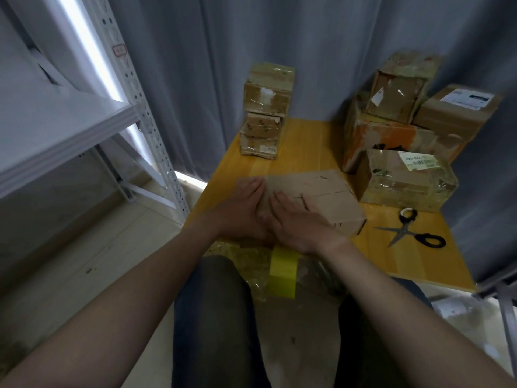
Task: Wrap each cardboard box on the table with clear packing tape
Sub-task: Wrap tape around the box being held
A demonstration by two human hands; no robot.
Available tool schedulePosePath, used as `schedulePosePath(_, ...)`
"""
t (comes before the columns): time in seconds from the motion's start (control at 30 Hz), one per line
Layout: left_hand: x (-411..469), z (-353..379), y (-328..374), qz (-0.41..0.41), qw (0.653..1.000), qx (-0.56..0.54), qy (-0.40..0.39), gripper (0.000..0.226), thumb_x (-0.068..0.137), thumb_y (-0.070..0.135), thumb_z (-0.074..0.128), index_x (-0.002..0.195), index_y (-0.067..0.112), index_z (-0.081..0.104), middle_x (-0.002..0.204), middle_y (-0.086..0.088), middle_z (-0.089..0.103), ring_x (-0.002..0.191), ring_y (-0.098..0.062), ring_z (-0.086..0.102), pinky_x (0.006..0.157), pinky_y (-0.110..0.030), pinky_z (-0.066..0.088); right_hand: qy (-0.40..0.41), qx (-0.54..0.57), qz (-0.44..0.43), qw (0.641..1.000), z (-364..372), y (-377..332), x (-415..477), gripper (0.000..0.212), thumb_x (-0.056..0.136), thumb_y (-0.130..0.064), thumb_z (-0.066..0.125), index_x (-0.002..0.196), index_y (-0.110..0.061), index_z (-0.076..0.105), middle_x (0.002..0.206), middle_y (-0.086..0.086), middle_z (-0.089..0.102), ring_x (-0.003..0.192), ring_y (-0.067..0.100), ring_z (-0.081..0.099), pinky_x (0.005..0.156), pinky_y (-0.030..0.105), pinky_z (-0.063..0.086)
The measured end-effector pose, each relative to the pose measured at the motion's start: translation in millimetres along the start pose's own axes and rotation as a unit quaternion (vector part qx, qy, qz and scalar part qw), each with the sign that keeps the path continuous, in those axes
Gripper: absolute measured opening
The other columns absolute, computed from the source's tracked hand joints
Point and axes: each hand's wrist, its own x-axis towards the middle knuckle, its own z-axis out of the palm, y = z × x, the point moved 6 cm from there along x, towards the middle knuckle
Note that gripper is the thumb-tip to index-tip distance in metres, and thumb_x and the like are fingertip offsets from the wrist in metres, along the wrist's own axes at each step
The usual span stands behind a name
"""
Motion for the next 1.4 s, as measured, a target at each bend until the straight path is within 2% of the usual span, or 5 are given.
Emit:
schedulePosePath(0.67, -5, 2, -2, -0.026, 0.999, -0.012, 0.046, 0.125, 0.070, 0.078, 0.071, 0.162, 0.022, 0.008, 0.167, 0.010, -0.004, 0.155, -0.023, 0.001, 0.125, -0.051, 0.018, 0.079, 0.130, -0.064, 0.986, -4, 7, -35, 0.055, 0.111, -0.049, 0.014, 0.160, -0.032, 0.032, 0.170, -0.012, 0.018, 0.156, 0.000, 0.007, 0.128, 0.038, -0.011)
schedulePosePath(0.8, -17, -2, 5, -0.041, 0.986, 0.121, 0.104, 0.103, 0.071, 0.084, 0.064, 0.152, 0.033, 0.026, 0.159, -0.010, 0.017, 0.147, -0.035, 0.015, 0.120, -0.064, 0.011, 0.234, 0.510, -0.015, 0.827, -19, 31, -62, 0.022, 0.106, -0.026, 0.056, 0.108, -0.025, 0.078, 0.106, -0.006, 0.080, 0.103, 0.009, 0.073, 0.104, 0.044, 0.052)
schedulePosePath(0.9, -21, 0, 14, -0.040, 0.976, 0.181, 0.115, 0.099, 0.075, 0.082, 0.060, 0.151, 0.027, 0.030, 0.157, -0.014, 0.023, 0.146, -0.036, 0.021, 0.119, -0.068, 0.011, 0.300, 0.514, 0.028, 0.803, -29, 46, -76, 0.040, 0.105, -0.028, 0.059, 0.069, -0.015, 0.071, 0.061, 0.003, 0.070, 0.056, 0.013, 0.065, 0.070, 0.034, 0.054)
schedulePosePath(1.07, -28, 18, 21, -0.036, 0.955, 0.268, 0.119, 0.113, 0.078, 0.068, 0.071, 0.160, 0.012, 0.016, 0.159, -0.023, 0.022, 0.147, -0.043, 0.024, 0.113, -0.075, 0.015, 0.003, 0.380, 0.081, 0.921, 14, 33, -77, 0.054, 0.089, -0.067, 0.063, 0.077, -0.016, 0.075, 0.070, 0.007, 0.075, 0.055, 0.014, 0.062, 0.054, 0.028, 0.048)
schedulePosePath(1.4, -35, 21, 18, 0.013, 0.951, 0.226, 0.210, 0.110, 0.056, 0.053, 0.091, 0.151, 0.029, 0.041, 0.144, -0.009, 0.044, 0.129, -0.032, 0.044, 0.099, -0.046, 0.047, -0.033, 0.531, 0.063, 0.845, 56, 15, -86, 0.027, 0.093, -0.039, 0.075, 0.095, -0.013, 0.080, 0.092, 0.004, 0.081, 0.091, 0.022, 0.077, 0.095, 0.043, 0.059)
